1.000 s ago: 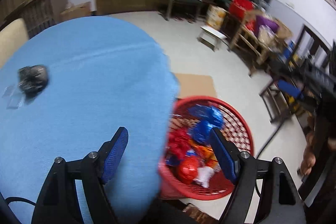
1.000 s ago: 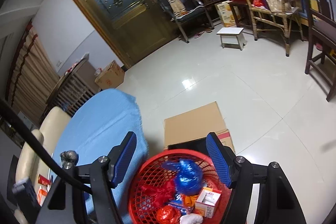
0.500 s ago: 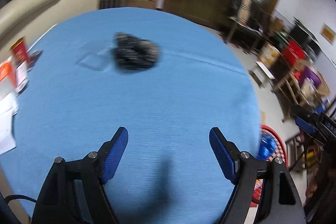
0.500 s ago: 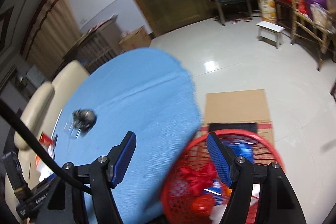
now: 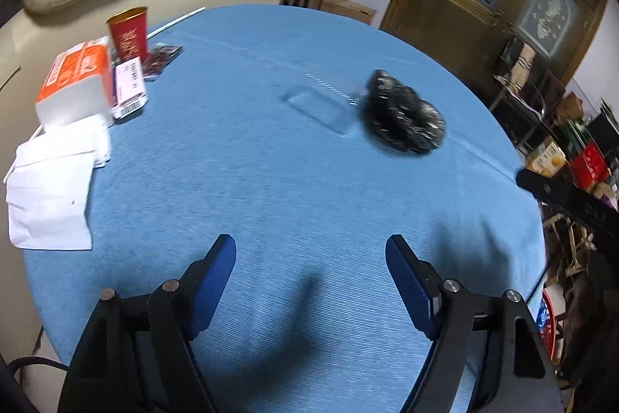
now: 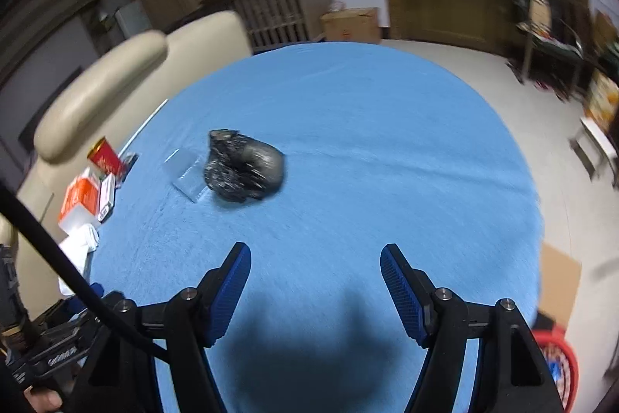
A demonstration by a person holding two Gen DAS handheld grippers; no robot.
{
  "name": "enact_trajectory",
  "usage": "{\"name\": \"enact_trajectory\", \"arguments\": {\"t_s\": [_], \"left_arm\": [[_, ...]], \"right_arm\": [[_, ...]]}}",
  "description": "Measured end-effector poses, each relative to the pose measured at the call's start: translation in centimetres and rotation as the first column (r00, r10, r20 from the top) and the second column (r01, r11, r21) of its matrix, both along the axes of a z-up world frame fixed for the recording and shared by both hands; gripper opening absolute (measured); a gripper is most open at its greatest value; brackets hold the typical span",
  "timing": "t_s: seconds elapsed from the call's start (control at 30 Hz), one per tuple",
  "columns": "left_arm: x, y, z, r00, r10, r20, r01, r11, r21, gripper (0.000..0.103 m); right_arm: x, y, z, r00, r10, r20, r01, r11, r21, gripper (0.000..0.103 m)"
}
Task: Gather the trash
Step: 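Move both tools back to the table toward the black bag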
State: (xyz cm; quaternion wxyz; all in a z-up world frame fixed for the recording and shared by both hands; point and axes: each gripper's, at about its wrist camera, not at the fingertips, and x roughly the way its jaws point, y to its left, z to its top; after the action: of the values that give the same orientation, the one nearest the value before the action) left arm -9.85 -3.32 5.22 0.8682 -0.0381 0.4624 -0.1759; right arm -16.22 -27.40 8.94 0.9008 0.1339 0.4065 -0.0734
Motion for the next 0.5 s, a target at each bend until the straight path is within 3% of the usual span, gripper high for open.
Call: {"name": "enact_trajectory", "arguments": {"t_s": [0.3,0.5], "left_arm": [[1.7,1.9,-0.4,0.999,0.051,-0.013,-0.051,0.999,0.0,0.08],[2.8,2.1,-0.5,0.998,0.065,-0.016,-0.065,0.998,0.0,0.08]], "right_arm": [[9.8,2.7,-1.7,0.986,0.15,-0.066,-0.155,0.985,-0.076,0.073],[13.6,3.0,-1.9,0.985,0.165,-0.052,-0.169,0.98,-0.103,0.073]]}}
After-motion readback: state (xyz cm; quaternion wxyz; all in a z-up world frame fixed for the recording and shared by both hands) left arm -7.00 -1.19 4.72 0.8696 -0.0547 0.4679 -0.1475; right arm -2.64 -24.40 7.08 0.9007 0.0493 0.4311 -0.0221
